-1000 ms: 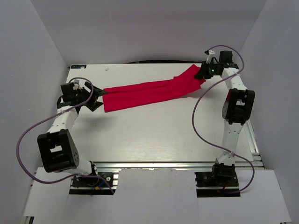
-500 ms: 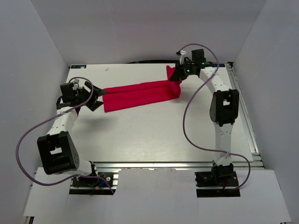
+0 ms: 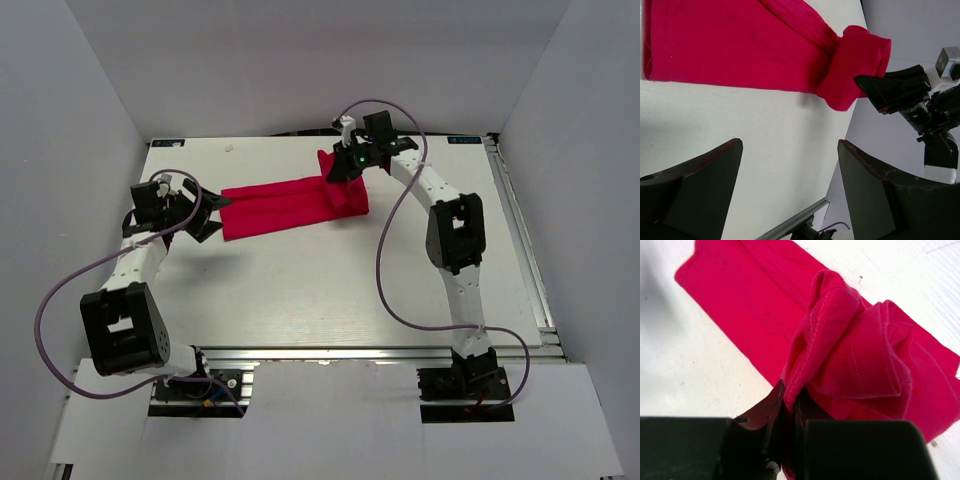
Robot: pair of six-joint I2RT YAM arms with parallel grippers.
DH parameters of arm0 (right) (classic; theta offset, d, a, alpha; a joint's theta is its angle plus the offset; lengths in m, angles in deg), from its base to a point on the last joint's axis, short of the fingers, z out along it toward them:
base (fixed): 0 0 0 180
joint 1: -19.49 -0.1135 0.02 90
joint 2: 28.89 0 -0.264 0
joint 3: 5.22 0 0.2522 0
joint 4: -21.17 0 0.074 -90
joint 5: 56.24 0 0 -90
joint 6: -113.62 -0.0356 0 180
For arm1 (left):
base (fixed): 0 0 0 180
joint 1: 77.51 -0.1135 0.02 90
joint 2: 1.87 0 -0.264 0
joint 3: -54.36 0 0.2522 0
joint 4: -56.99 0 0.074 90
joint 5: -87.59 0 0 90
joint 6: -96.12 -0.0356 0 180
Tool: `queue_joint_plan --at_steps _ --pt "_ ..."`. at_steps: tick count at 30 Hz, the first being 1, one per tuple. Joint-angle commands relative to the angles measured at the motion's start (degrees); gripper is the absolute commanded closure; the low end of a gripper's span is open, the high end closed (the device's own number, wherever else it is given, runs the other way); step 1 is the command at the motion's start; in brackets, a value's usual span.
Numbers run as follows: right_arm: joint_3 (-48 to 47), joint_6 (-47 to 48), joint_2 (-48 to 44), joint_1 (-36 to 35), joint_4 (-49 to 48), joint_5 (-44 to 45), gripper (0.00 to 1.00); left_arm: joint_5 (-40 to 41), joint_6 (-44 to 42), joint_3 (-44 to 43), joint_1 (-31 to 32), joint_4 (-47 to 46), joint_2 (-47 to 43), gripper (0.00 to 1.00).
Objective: Fold and stack the t-shirts
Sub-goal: Fold the folded rectangular tshirt in 1/3 of the way
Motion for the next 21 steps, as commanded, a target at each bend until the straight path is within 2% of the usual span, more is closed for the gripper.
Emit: queue_joint_plan --at_steps 1,21 --pt "-3.1 -0.4 2.3 -0.5 -2.5 1.8 1.00 -1.4 -0.1 0.9 0.0 -0.7 -3.3 0.12" --pt "-4.7 1.4 5.8 -3.8 -3.8 5.5 1.00 -1.4 0.0 1.4 0.0 -0.7 -2.4 0.12"
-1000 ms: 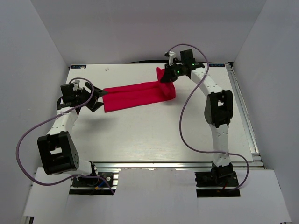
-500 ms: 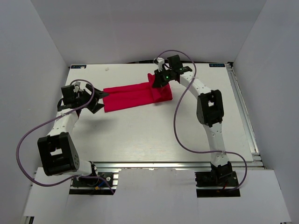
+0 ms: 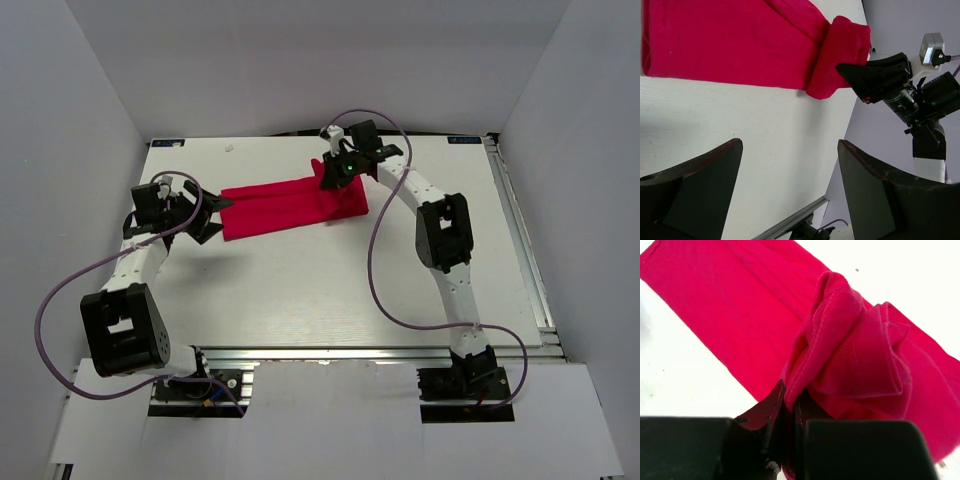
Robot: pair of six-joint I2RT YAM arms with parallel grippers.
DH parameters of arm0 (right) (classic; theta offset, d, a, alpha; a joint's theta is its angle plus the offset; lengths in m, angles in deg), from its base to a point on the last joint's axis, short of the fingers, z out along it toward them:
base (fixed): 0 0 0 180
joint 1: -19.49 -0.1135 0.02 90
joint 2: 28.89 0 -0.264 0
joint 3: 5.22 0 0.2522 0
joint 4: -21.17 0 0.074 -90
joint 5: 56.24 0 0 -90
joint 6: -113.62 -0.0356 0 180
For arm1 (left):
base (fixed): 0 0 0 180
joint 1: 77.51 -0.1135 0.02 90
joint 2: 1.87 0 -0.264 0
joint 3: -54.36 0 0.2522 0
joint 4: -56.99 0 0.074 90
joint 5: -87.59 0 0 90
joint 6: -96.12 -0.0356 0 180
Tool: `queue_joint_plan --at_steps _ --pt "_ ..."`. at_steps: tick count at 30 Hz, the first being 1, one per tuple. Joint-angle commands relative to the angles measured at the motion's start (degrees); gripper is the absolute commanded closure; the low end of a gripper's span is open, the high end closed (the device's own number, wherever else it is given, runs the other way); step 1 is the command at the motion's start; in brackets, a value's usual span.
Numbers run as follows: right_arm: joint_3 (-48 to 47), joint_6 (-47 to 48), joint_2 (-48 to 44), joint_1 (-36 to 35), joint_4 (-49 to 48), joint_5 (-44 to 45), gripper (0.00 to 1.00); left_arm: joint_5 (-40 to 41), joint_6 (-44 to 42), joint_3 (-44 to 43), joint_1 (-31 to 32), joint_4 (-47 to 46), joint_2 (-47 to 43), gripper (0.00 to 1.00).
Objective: Fold and stack the t-shirts
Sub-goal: Fold the folded rectangular tshirt in 1/3 of the way
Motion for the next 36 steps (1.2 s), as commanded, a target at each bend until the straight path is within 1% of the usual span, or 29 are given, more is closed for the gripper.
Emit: queue_joint_plan --at_steps 1,2,4,5,6,8,9,10,11,13,14,17,20,24,26,28,29,31,32,33,35,36 --pt "-2.6 0.2 0.8 -1.4 -3.0 0.0 1.00 -1.0 -0.2 0.4 0.0 -0.5 -2.0 0.12" --pt "-2.6 0.1 0.9 -1.5 -3.0 0.0 1.00 -1.0 -0.2 0.4 0.0 -0.6 -2.0 0.12" --pt "-2.7 0.0 1.2 -2.0 -3.2 0.2 0.91 -1.0 -0.1 0.6 0.0 -0.5 -2.0 0.12" --pt "-2.6 -0.1 1.3 -2.1 -3.3 0.4 0.80 -1.0 -0.1 0.6 0.0 -0.6 -2.0 0.12" --pt "-2.5 -0.3 1.4 -2.2 -3.5 0.7 0.72 -1.1 -0.1 0.6 0.0 -0.5 -2.0 0.12" --pt "-2.6 -0.7 1.7 -2.7 -4.0 0.8 0.59 -1.1 -0.1 0.4 0.0 -0.5 -2.0 0.12" --pt "-2.6 -1.0 1.9 -2.8 -4.1 0.9 0.43 -1.1 -0.1 0.4 0.0 -0.6 -2.0 0.12" --pt "-2.6 -1.2 1.9 -3.2 -4.6 0.8 0.38 -1.1 -0.1 0.4 0.0 -0.5 -2.0 0.12" --pt "-2.7 -1.2 2.1 -3.4 -4.7 0.6 0.28 -1.1 0.0 0.4 0.0 -0.4 -2.0 0.12" --pt "-3.0 -1.3 2.1 -3.6 -4.8 -0.3 0.14 -1.1 0.1 0.2 0.0 -0.6 -2.0 0.12" --pt "-2.8 -1.7 1.8 -3.7 -5.1 -1.3 0.11 -1.1 0.1 0.2 0.0 -0.5 -2.0 0.12" --pt "-0.7 -2.5 -0.7 -3.6 -7.5 -2.6 0.11 -1.1 0.2 -0.1 0.1 -0.5 -2.0 0.12" --pt "1.5 -5.3 -4.6 -2.8 -10.2 -6.1 0.11 -1.4 0.2 -0.3 0.2 -0.6 -1.6 0.12" --pt "4.8 -8.2 -9.7 -0.4 -13.9 -13.8 0.11 -2.4 0.0 -1.5 1.0 -1.2 -0.6 0.13" --pt "7.7 -8.6 -11.0 0.4 -15.7 -16.4 0.11 -2.8 0.1 -2.3 1.7 -1.7 0.1 0.15" --pt "8.3 -8.0 -10.6 1.4 -16.5 -16.5 0.11 -3.5 0.3 -2.6 2.5 -2.9 0.8 0.17" --pt "7.9 -7.5 -9.6 1.6 -16.0 -17.2 0.13 -3.6 0.6 -3.1 2.8 -3.4 0.9 0.18" --pt "8.4 -6.1 -9.2 2.0 -15.2 -17.0 0.22 -4.3 1.2 -3.7 3.8 -5.2 1.5 0.19" --pt "8.6 -4.1 -8.8 2.0 -15.0 -16.5 0.40 -4.8 1.2 -4.3 5.1 -5.9 2.8 0.20" --pt "8.5 -3.6 -8.4 2.0 -14.2 -16.4 0.53 -5.7 1.4 -6.1 6.0 -6.7 3.8 0.21" --pt "7.8 -1.5 -7.0 2.0 -12.8 -15.7 0.73 -5.8 1.7 -8.8 9.6 -8.2 7.6 0.23" --pt "7.8 -1.1 -6.7 1.9 -12.5 -15.2 0.77 -5.8 1.9 -11.6 11.0 -9.1 9.1 0.26"
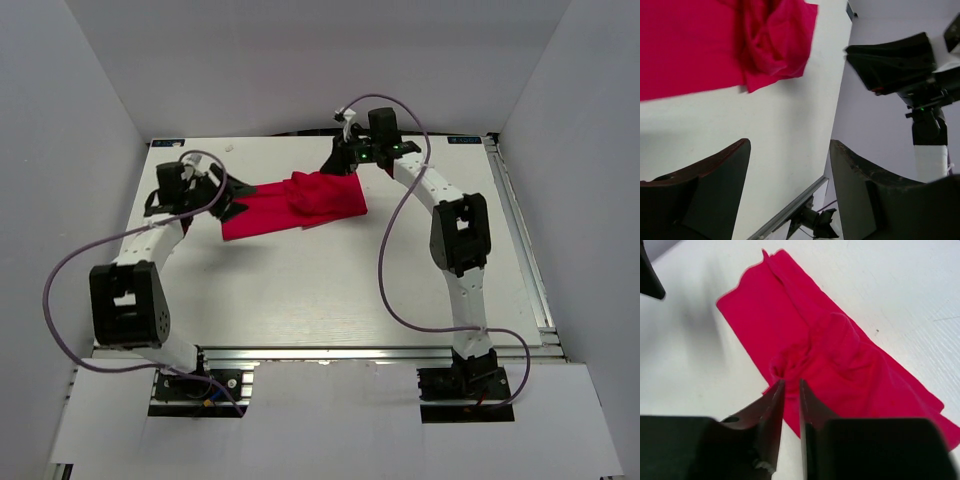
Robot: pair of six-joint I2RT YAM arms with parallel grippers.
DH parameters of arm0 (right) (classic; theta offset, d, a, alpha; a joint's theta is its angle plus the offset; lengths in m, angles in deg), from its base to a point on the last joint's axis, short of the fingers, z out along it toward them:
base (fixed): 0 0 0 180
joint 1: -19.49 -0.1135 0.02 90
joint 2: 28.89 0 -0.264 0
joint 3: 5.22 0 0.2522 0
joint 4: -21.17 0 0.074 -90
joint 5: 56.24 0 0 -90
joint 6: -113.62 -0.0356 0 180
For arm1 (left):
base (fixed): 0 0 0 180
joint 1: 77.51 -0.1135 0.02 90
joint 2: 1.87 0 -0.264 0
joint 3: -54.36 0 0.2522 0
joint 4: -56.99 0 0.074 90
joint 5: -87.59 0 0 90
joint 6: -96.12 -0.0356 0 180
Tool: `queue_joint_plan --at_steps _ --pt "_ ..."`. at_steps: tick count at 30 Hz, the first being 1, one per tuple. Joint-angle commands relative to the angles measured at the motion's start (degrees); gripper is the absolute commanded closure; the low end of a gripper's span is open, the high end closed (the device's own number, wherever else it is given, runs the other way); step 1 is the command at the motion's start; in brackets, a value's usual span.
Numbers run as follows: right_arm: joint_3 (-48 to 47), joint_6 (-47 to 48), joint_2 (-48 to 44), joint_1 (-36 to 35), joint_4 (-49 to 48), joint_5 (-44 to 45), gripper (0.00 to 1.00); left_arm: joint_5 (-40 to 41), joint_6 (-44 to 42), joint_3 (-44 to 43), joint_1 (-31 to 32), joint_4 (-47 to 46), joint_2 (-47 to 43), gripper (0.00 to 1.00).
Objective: Fold and stack the t-shirts
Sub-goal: Fold the folded rectangular tshirt in 1/3 of the way
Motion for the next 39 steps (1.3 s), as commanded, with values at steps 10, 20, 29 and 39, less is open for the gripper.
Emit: queue_joint_plan --at_steps 10,20,29,39 --pt "0.6 0.8 5.8 -2.0 0.7 8.0 0.86 -1.3 6.1 -29.0 16.9 -14.7 28.6 0.39" --pt "2.9 -2.5 8.0 -6.1 -0.4 12.8 0.86 11.9 5.0 -31.6 18.0 -14.2 30.6 0.40" --pt "7.4 -1.4 7.2 -10.1 -0.2 12.1 0.86 22.8 0.7 -22.6 17.0 -10.5 18.6 0.39" --pt "7.9 1.8 4.6 -10.1 0.4 9.3 0.84 18.4 1.7 -16.0 16.3 -13.5 15.8 0.37"
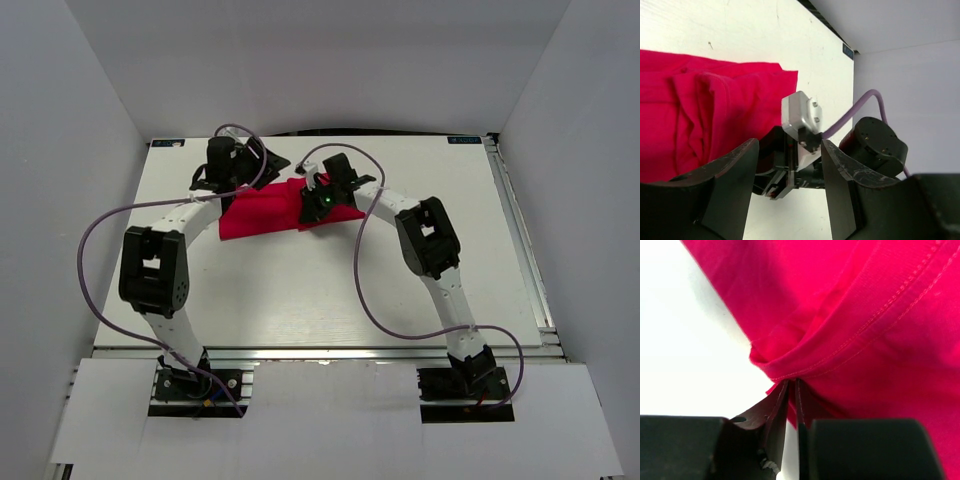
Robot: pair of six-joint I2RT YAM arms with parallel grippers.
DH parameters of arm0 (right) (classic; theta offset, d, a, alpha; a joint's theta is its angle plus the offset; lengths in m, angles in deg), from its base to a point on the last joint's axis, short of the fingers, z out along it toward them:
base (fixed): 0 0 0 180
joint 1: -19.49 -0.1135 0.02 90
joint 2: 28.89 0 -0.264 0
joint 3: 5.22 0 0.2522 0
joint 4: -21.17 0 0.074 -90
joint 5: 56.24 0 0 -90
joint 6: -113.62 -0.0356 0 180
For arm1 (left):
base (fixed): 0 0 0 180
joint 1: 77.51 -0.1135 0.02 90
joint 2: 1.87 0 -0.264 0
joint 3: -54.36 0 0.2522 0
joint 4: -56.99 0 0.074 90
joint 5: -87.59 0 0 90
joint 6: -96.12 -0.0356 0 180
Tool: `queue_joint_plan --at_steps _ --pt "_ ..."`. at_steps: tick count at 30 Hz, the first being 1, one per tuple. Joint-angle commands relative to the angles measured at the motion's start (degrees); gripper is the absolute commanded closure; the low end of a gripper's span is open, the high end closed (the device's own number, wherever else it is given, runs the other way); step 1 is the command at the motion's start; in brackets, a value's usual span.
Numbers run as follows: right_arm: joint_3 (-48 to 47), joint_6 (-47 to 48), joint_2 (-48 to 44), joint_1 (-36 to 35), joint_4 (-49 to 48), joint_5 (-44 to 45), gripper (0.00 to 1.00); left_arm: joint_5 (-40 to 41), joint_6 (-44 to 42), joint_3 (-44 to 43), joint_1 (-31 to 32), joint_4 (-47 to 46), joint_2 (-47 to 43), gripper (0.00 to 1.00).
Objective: Fold and stack the t-shirts
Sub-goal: Fold the folded rectangular tshirt in 1/3 of the way
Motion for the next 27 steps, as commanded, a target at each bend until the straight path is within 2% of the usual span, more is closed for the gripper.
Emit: queue_joint_plan --at_steps 1,4,10,16,24,27 --pt "2.7 1.5 -5.4 1.0 -2.5 -4.1 0.82 -3.7 0.6 1.4 -0.1 -2.1 -0.2 0.37" --pt "4.1 1.0 -10.2 3.5 -5.2 -5.9 0.81 -4.7 1.9 1.3 -0.1 -4.6 1.0 0.37" --pt "-0.8 1.6 -14.0 10.3 -0.9 -7.5 0.81 -9.1 3.6 -2.9 0.7 -6.6 7.0 0.37" --pt "2.7 2.1 -16.7 16.1 2.3 -10.0 0.82 -11.4 5.8 -7.1 2.1 -8.2 13.9 0.39" --pt "9.2 2.2 -22.4 18.7 1.7 -11.4 0.84 -9.6 5.1 -15.1 2.5 -8.1 22.5 0.41" --pt "10.9 1.7 -23.6 18.9 1.4 -11.5 0.84 -5.8 5.0 -16.5 2.4 -6.6 23.5 0.41"
